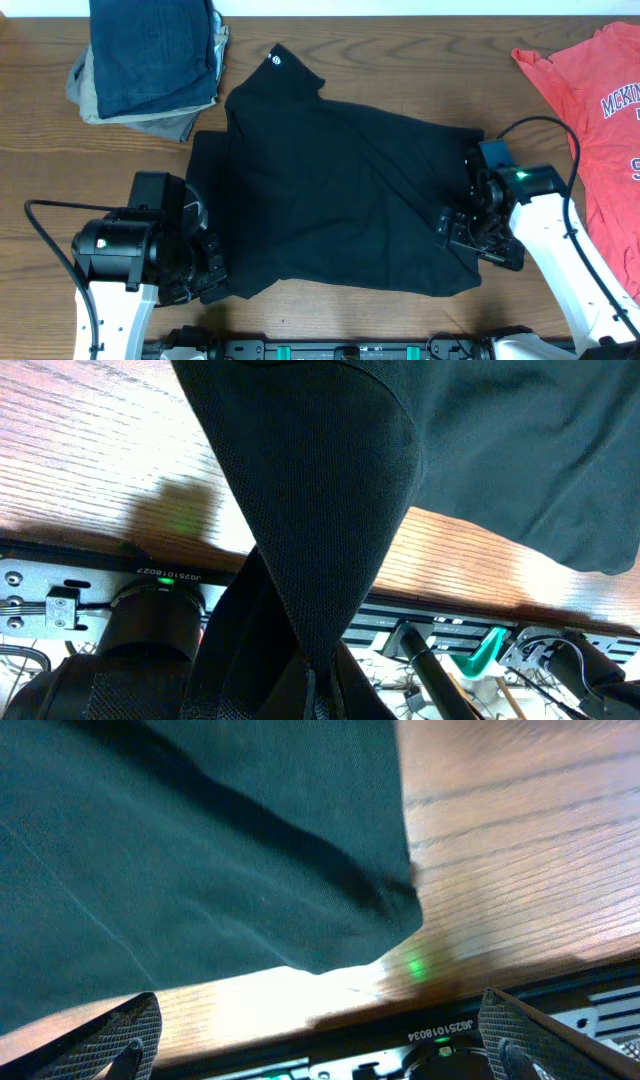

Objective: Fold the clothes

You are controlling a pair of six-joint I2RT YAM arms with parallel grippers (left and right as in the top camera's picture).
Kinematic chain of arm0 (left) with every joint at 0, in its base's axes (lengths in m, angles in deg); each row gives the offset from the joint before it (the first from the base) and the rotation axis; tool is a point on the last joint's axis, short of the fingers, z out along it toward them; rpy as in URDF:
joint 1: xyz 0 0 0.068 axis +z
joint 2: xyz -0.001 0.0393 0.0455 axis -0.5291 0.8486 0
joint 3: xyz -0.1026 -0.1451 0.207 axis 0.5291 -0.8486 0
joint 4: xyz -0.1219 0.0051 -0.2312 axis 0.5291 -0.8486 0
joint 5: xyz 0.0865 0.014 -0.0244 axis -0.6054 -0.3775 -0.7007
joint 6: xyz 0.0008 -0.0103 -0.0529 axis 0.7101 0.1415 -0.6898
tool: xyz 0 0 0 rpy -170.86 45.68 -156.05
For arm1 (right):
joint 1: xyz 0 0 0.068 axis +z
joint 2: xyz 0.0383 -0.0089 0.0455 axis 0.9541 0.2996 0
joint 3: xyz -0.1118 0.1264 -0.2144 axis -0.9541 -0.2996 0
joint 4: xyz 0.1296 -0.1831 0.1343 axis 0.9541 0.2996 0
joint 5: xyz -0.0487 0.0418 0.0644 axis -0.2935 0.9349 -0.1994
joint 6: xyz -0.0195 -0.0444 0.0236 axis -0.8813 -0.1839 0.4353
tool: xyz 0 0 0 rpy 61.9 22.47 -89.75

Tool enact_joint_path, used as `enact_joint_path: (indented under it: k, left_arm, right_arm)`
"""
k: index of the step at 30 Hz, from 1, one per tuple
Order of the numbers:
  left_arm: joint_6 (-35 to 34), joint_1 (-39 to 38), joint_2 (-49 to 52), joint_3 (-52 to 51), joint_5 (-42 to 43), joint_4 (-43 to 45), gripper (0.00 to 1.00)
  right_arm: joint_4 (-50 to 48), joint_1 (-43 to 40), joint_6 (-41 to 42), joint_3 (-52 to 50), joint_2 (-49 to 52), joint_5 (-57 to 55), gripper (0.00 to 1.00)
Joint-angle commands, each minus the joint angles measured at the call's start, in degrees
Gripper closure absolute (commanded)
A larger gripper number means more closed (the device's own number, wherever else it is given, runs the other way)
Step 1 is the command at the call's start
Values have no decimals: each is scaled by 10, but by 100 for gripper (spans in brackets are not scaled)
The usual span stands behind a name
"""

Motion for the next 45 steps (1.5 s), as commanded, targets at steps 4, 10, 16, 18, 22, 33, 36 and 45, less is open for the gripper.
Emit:
enact_joint_path:
  k: [4, 10, 16, 18, 22, 33, 36, 45]
  left_arm:
    - [8, 1, -4, 12, -6, 1, 94]
    - [14, 1, -4, 12, -5, 4, 94]
    - [14, 1, -4, 12, -5, 13, 94]
    - [14, 1, -4, 12, -5, 16, 94]
    - [14, 1, -4, 11, -5, 25, 94]
    - [14, 1, -3, -1, -5, 63, 93]
    - [14, 1, -4, -4, -5, 68, 93]
    - [14, 1, -3, -6, -5, 76, 92]
  right_arm:
    - [-42, 8, -14, -44, 0, 47, 1]
    - [-126, 4, -14, -72, 0, 47, 1]
    - [-287, -28, -32, -71, 7, 46, 26]
    - [-330, -47, -38, -68, 18, 46, 33]
    - [-384, -92, -61, -41, 66, 50, 34]
    - [-376, -135, -145, 161, 274, 7, 25]
    - [-377, -135, -154, 196, 322, 4, 25]
    - [-439, -135, -154, 216, 405, 2, 37]
